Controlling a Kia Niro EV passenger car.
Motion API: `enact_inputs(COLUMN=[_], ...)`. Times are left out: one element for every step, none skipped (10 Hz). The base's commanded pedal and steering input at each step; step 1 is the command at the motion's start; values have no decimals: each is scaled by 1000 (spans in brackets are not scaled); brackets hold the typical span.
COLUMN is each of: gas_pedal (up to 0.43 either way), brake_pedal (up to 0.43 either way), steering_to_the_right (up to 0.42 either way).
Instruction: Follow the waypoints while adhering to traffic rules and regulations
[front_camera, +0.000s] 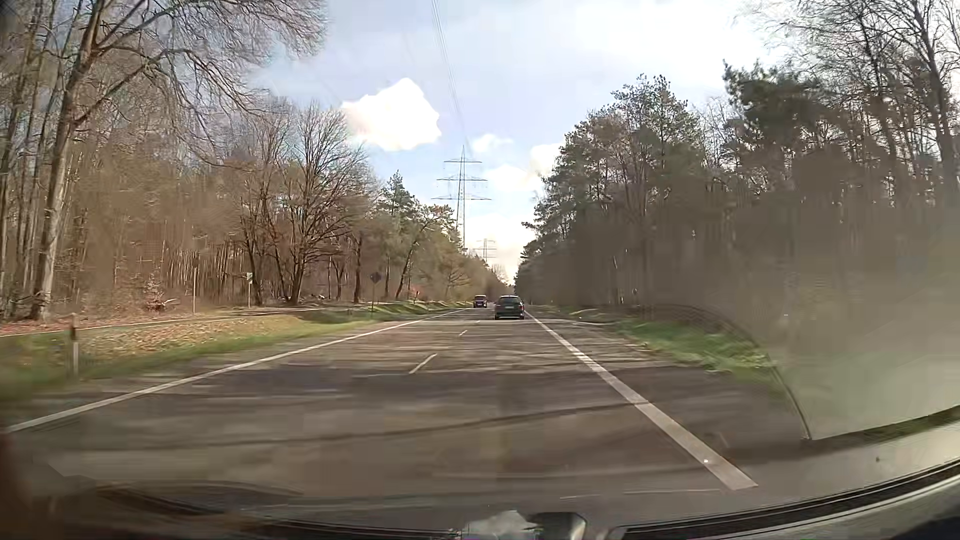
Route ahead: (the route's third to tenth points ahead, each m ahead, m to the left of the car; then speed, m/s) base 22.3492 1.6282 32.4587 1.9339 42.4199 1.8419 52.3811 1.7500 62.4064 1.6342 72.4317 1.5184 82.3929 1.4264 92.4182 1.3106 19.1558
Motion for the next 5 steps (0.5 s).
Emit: enact_inputs(gas_pedal=[197, 197, 197, 197, 197], brake_pedal=[0, 0, 0, 0, 0], steering_to_the_right=[-1, 0, -1, -1, -1])
